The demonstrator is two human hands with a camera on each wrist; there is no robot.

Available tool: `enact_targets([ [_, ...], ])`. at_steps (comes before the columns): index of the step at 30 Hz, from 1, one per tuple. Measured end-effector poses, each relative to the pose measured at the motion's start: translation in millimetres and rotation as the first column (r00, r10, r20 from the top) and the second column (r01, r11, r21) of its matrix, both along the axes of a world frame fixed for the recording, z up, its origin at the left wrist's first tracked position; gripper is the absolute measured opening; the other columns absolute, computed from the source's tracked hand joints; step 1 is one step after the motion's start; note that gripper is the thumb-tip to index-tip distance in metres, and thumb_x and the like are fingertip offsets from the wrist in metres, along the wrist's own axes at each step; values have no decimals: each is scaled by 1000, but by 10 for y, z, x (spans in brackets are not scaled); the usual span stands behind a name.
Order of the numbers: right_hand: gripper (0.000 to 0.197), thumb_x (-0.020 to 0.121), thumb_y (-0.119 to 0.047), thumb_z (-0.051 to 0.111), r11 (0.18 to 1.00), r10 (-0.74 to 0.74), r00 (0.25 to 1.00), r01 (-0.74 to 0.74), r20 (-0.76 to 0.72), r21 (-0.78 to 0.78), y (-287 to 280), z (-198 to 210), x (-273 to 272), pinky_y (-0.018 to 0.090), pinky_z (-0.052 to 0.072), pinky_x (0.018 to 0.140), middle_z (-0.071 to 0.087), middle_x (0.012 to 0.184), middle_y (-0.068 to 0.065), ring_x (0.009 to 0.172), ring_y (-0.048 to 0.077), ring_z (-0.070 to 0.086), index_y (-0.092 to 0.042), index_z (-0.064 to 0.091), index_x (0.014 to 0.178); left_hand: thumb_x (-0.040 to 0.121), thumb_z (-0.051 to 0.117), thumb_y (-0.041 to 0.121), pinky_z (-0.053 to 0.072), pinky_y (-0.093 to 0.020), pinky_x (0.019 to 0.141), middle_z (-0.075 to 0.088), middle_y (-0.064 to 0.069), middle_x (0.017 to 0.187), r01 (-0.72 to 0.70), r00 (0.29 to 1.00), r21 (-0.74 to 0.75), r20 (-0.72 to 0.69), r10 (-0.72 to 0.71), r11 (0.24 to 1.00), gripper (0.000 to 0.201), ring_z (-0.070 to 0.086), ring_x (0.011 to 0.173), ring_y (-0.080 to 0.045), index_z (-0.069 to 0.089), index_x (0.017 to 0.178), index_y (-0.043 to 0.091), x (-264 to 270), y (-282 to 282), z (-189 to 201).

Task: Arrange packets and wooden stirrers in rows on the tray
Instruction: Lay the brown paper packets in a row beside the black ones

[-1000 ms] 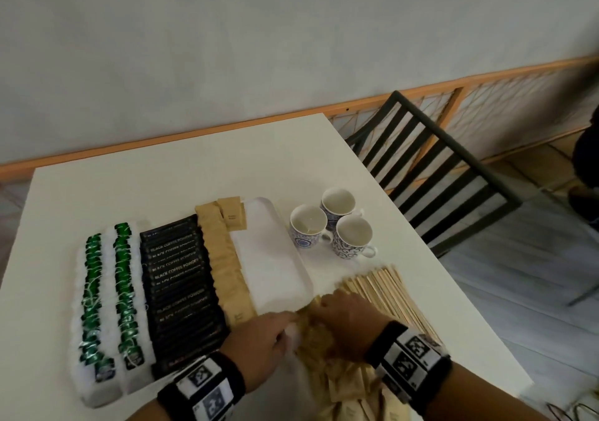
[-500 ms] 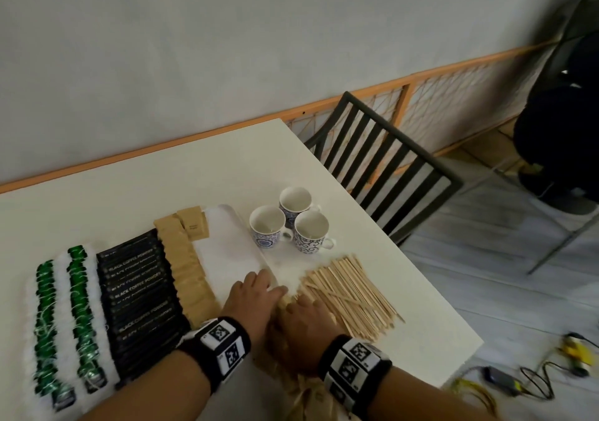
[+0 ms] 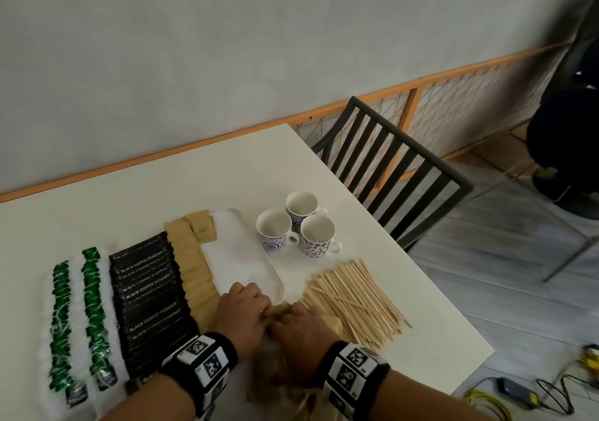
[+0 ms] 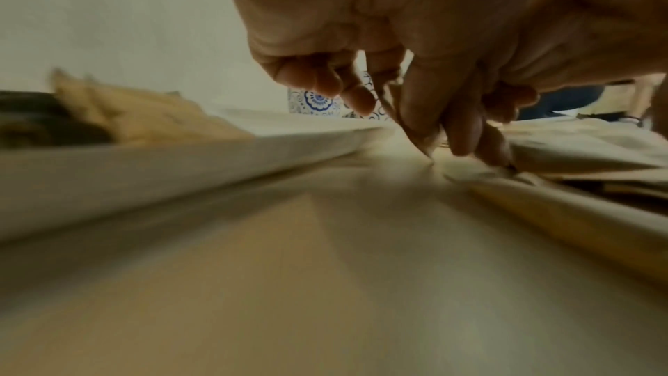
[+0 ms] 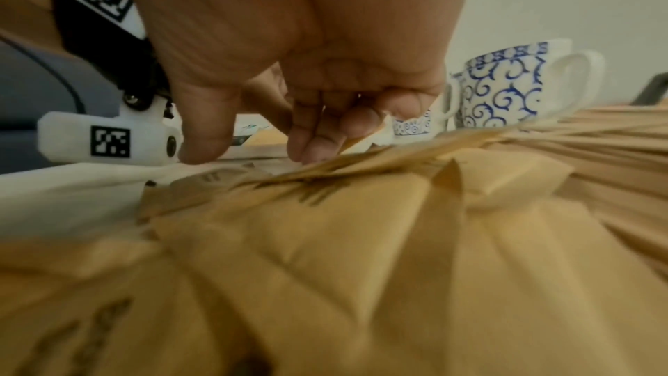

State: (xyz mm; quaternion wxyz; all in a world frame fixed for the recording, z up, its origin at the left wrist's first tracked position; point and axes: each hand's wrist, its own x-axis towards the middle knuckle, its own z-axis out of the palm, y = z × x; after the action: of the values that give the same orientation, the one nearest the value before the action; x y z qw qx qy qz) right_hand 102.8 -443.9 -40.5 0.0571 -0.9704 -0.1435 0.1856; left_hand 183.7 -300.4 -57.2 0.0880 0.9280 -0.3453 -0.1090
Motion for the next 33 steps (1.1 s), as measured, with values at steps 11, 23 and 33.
enact_targets([
  [11, 63, 76, -67, 60, 998, 51, 997, -53, -54, -36, 198, 56, 111, 48, 42, 85, 58, 103, 11, 96, 30, 48, -12, 56, 107, 66, 60, 50, 37, -19, 53, 51, 5, 59, -546, 804, -431, -510, 305, 719, 32, 45, 53, -5, 59, 72, 19, -124, 766, 122],
  [23, 67, 66, -47, 81, 996, 65, 969, -49, -238, 73, 454, 118, 302, 43, 40, 87, 56, 116, 11, 105, 31, 48, -14, 50, 116, 57, 73, -5, 49, -28, 44, 56, -12, 61, -901, 418, -423, -906, -65, 101, 26, 58, 52, -21, 50, 63, 7, -140, 1059, 264],
  [33, 36, 79, -49, 63, 961, 72, 932, 31, -356, 276, 428, 126, 495, 31, 51, 83, 69, 98, 7, 91, 26, 64, -17, 67, 94, 59, 56, -4, 45, -31, 47, 59, -13, 78, -909, 406, -415, -901, -150, 34, 57, 52, 62, -28, 57, 113, 15, 114, 1210, 337],
])
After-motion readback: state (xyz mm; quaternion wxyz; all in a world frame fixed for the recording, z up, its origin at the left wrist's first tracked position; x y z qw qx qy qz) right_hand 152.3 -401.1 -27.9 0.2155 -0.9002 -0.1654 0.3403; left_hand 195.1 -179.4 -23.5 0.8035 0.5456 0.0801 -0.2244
